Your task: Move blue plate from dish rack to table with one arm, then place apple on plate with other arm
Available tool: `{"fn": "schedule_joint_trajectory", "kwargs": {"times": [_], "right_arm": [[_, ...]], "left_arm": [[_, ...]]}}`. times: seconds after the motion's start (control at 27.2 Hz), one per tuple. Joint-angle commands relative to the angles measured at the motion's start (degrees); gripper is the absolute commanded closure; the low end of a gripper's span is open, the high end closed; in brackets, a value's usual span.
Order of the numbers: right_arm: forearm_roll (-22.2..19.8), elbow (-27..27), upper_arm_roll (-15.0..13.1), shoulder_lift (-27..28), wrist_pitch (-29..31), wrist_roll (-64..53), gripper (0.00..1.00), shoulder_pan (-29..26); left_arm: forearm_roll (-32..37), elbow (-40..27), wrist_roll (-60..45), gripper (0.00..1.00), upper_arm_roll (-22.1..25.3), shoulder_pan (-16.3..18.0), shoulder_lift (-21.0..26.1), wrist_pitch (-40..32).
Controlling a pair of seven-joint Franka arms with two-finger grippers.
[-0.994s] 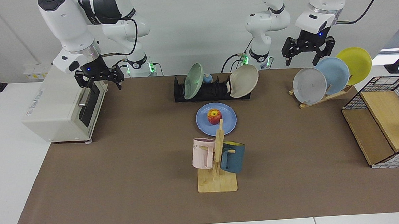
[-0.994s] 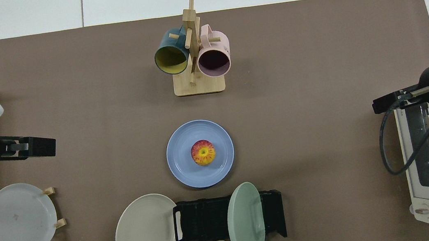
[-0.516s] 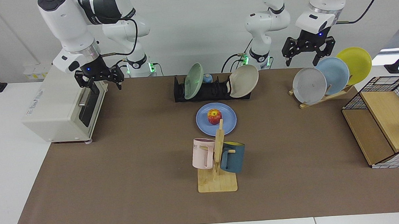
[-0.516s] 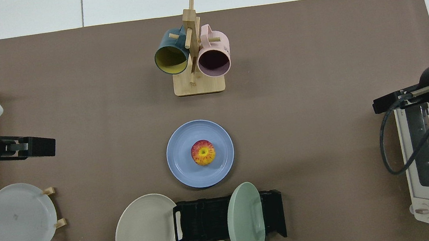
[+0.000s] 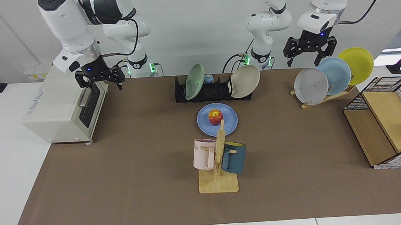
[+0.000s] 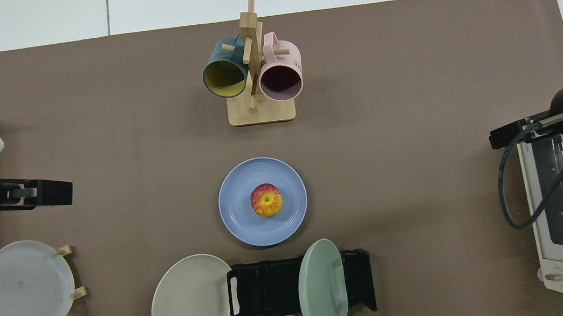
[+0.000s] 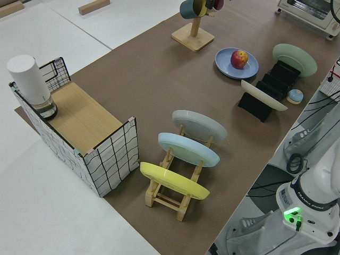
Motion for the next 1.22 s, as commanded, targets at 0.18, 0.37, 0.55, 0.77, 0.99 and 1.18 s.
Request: {"fn": "schedule_joint_trajectory", "kwargs": {"times": [0.18,0.37,0.55,0.77,0.99,1.18], "right_arm": [[-0.22,-0.79,0.77,-0.69,0.37,-0.89,0.00,-1.08],[-0.14,-0.79,0.77,-0.60,0.37,-0.89,0.00,-1.08],[-0.05,-0.70,0.77,-0.60,0.45,-0.80,0.00,-1.17],[0.04,-0.62,0.77,-0.52,0.54,-0.72,0.00,-1.17],[0.22,-0.62,0.69,-0.52,0.63,-0.72,0.00,-1.43],[0.31,-0.62,0.69,-0.52,0.72,-0.72,0.00,-1.70]], "left_arm": [[-0.03,0.22,-0.09,0.00,0.50,-0.29,-0.63,-0.94],[-0.03,0.22,-0.09,0.00,0.41,-0.29,-0.54,-0.94],[-0.03,0.22,-0.09,0.00,0.50,-0.29,-0.63,-0.94],[-0.03,0.22,-0.09,0.00,0.41,-0.29,-0.72,-0.94],[-0.03,0.22,-0.09,0.00,0.32,-0.20,-1.42,-0.94],[-0.03,0.22,-0.09,0.00,0.23,-0.29,-1.42,-0.94]]}}
